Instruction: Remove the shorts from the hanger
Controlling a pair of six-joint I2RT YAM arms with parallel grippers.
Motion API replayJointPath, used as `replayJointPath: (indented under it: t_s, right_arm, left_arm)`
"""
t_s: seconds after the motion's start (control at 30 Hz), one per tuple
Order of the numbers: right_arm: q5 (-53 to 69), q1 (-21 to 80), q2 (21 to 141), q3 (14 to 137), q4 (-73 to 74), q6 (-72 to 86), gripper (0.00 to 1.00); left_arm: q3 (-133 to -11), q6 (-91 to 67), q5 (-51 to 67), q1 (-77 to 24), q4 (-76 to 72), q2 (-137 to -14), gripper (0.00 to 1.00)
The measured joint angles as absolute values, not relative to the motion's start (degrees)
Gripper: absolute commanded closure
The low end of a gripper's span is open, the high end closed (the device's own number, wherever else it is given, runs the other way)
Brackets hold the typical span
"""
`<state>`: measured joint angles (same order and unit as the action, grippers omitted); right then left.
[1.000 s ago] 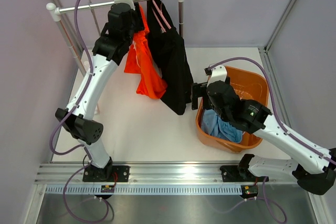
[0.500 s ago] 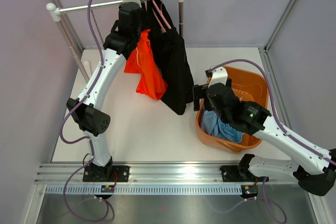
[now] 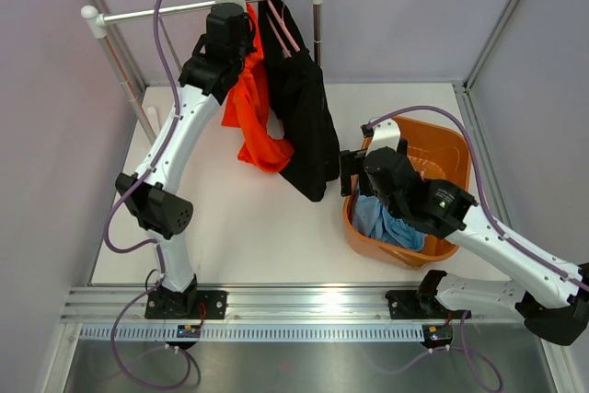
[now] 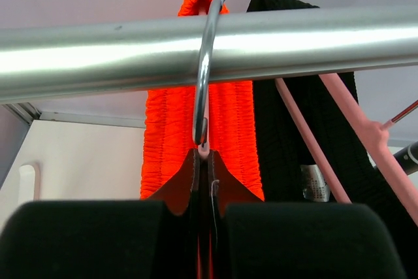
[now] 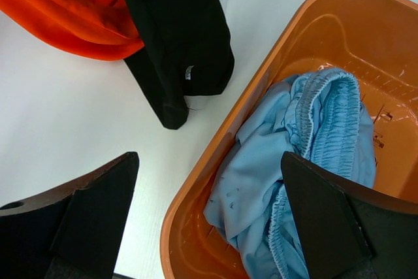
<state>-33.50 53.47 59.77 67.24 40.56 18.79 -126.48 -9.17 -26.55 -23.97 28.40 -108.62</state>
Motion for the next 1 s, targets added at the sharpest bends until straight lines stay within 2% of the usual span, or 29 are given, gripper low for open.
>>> replayJointPath:
  t_s: [0.63,1.0]
  right_arm:
    - [-33.41,53.47,63.61,67.81,38.33,17.5,0.01]
    - [-33.28,53.45,67.07,73.06,36.18,16.82,0.01]
  left_arm:
    - [-126.39,-4.95,-20.69,-24.71,38.24,-97.01,1.0]
    - [-116.4,-6.28,-18.06,-26.55,47.57,-87.31,1.0]
